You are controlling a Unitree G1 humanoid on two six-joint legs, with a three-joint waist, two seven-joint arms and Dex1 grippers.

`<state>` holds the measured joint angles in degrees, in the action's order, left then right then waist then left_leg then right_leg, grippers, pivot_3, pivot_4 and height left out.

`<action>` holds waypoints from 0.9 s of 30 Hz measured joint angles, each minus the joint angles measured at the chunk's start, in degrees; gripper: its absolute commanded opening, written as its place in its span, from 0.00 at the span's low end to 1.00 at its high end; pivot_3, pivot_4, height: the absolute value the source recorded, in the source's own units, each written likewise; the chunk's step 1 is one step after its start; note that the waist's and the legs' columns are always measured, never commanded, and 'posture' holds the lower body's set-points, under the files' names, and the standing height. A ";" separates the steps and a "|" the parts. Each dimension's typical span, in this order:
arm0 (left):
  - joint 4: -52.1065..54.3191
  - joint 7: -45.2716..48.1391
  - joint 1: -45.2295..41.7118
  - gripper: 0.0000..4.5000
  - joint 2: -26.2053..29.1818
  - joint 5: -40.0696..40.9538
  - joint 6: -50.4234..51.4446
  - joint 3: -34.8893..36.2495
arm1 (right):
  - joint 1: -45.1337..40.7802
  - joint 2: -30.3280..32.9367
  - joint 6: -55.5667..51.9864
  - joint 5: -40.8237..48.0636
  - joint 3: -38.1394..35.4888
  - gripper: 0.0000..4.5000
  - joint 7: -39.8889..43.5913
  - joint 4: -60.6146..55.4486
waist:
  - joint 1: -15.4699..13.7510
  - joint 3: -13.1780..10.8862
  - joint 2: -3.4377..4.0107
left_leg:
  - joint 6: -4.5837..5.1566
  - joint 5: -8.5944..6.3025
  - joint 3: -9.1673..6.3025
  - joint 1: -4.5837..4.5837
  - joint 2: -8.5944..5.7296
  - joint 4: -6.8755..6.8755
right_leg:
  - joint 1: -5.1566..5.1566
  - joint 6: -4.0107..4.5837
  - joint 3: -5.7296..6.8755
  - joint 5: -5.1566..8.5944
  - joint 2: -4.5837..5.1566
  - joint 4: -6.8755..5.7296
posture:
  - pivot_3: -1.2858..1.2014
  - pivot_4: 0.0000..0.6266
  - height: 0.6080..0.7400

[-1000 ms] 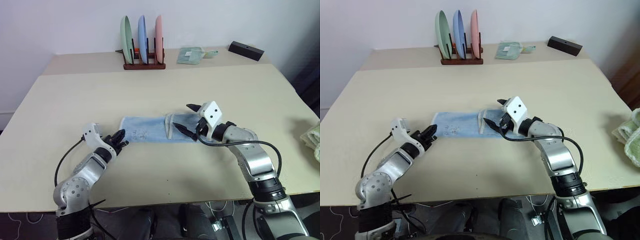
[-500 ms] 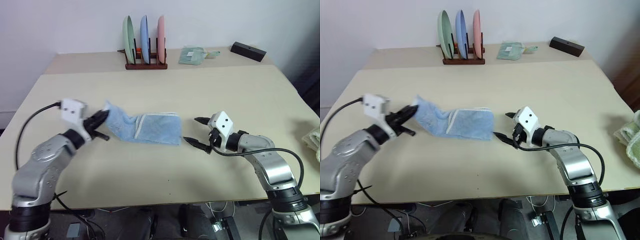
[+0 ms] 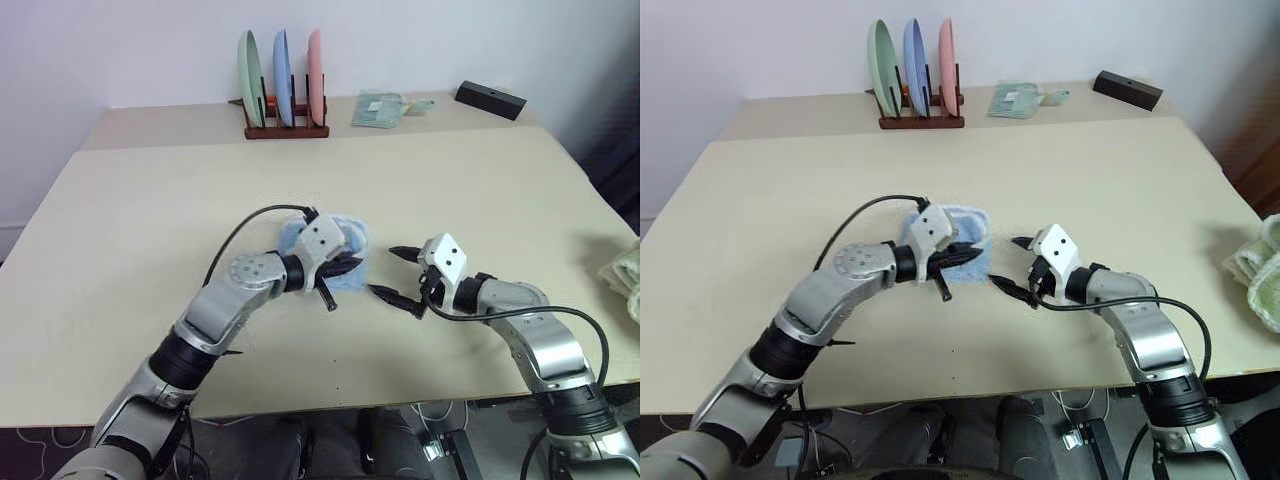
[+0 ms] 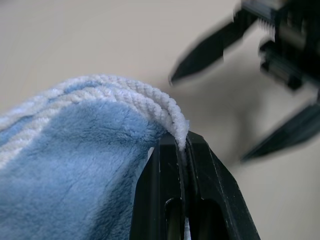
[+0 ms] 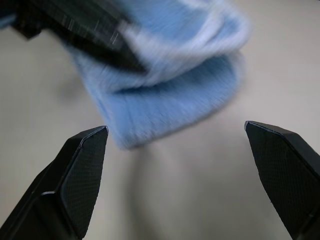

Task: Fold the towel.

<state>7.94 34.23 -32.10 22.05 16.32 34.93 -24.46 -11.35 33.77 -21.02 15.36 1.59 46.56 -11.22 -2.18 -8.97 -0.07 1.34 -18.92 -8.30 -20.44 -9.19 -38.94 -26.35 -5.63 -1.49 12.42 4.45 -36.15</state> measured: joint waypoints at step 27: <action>10.62 -5.99 11.14 0.02 1.49 2.62 2.15 21.45 | -7.66 -1.26 -0.92 0.88 -1.19 0.00 -2.54 2.21 | -0.14 -0.02 -0.03 | 0.00 0.00 0.01 0.03 -0.01 -0.08 | 0.08 0.00 0.02 -0.01 0.01 0.00 | 0.52 0.24 1.00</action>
<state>18.56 28.24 -20.96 23.54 18.94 37.08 -3.00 -19.01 32.51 -21.93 16.24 0.40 44.02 -9.01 -2.32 -8.98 -0.10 1.35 -18.92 -8.29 -20.41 -9.19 -39.02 -26.27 -5.63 -1.47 12.41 4.47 -36.14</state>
